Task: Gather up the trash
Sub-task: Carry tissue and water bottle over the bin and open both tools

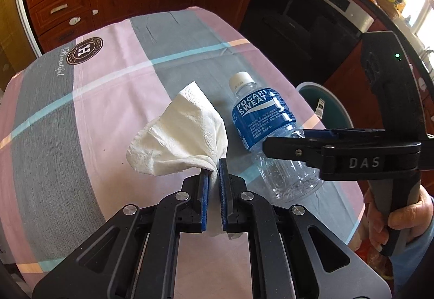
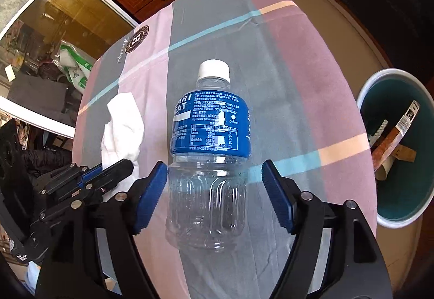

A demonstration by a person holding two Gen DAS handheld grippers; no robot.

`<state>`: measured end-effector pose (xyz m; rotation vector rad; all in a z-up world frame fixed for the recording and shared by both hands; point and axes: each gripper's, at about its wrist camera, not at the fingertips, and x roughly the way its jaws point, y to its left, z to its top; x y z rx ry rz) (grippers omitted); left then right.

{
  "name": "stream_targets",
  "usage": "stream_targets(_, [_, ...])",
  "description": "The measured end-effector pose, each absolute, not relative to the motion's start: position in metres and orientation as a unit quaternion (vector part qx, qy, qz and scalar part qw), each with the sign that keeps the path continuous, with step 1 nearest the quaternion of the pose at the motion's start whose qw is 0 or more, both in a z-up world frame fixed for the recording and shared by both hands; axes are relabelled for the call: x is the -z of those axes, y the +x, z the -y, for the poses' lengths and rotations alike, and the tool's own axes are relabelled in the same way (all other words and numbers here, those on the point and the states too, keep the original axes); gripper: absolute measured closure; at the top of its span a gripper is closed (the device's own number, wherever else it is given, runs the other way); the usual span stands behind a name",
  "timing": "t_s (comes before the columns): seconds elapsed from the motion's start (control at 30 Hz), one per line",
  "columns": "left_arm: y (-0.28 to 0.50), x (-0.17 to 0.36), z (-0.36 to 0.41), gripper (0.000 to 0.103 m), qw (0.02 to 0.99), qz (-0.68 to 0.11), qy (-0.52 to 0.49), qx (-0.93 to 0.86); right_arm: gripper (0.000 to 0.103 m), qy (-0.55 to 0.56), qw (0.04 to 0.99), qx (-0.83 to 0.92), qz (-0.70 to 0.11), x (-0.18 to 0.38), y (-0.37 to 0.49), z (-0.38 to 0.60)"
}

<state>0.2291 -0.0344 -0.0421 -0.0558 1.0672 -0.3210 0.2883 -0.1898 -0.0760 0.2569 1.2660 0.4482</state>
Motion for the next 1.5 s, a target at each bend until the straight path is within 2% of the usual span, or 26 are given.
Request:
stream_targets(0.07, [0.228,0.039,0.037,0.095,0.850,-0.504,-0.024,0.155,0.033,0.126,0.775,-0.209,-0.583,0.082,0.288,0.187])
stream_targets(0.13, [0.227,0.036,0.040,0.095,0.850,-0.502,-0.020,0.158,0.040,0.138,0.774,-0.215,-0.579,0.087,0.285,0.186])
stream_targets(0.37, [0.222,0.024,0.058,0.095,0.850,-0.498,-0.010,0.170,0.041,0.207,0.780,-0.230,-0.543,0.063,0.270,0.220])
stream_targets(0.67, [0.221,0.005,0.133,0.095,0.843,-0.488,0.024,0.226,0.041,0.296,0.807,-0.198,-0.471,0.025,0.237,0.329])
stream_targets(0.83, [0.224,0.003,0.194,0.095,0.829,-0.487,0.044,0.272,0.041,0.320,0.825,-0.137,-0.445,0.022,0.216,0.408])
stream_targets(1.07, [0.233,0.025,0.282,0.095,0.793,-0.507,0.079,0.328,0.041,0.352,0.822,-0.053,-0.445,0.050,0.198,0.487])
stream_targets(1.37, [0.255,0.082,0.357,0.094,0.746,-0.550,0.109,0.360,0.041,0.371,0.804,0.006,-0.464,0.091,0.213,0.515])
stream_targets(1.43, [0.262,0.092,0.363,0.092,0.739,-0.560,0.108,0.360,0.041,0.378,0.801,0.010,-0.464,0.098,0.218,0.517])
stream_targets(1.47, [0.266,0.097,0.366,0.085,0.736,-0.564,0.106,0.358,0.040,0.380,0.801,0.011,-0.463,0.100,0.221,0.518])
stream_targets(1.5, [0.270,0.099,0.367,0.067,0.735,-0.567,0.104,0.356,0.040,0.379,0.801,0.014,-0.463,0.101,0.224,0.518])
